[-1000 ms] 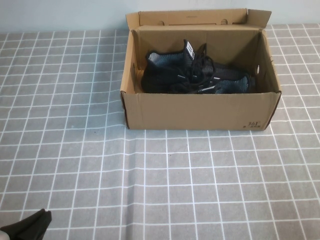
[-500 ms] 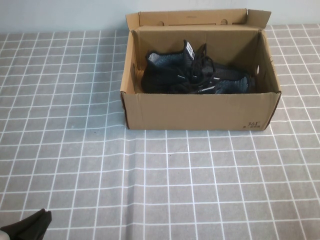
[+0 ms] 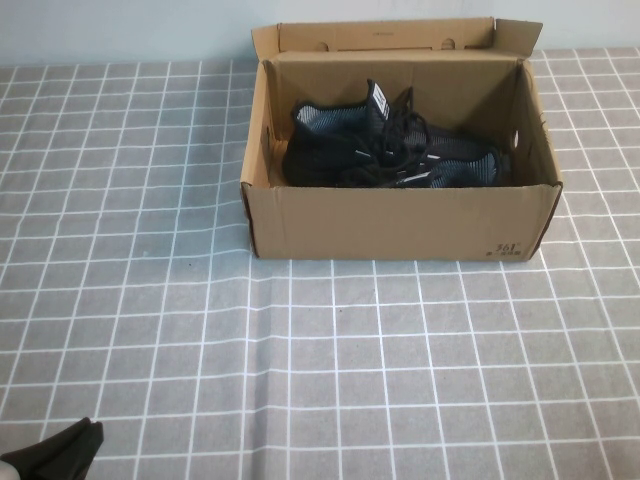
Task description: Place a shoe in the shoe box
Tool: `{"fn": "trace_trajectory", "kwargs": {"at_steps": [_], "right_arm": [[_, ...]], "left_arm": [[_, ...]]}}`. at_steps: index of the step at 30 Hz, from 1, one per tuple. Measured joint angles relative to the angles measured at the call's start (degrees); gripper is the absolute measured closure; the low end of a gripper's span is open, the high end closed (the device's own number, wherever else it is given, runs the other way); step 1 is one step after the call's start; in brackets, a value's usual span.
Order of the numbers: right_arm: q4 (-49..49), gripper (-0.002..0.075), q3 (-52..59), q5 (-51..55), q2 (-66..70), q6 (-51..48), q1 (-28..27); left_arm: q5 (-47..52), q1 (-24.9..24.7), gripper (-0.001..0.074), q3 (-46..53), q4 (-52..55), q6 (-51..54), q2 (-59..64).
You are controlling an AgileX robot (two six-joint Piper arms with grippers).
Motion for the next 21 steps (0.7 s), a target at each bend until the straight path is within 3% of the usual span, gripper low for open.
{"fn": "trace_trajectory", "kwargs": {"at_steps": [21], "right_arm": [[0.00,0.0742,0.00,0.00,0.00,0.00,0.00]], "left_arm": [[-2.69,0.25,0.0735,0.00,1.89,0.00,-0.23]]}}
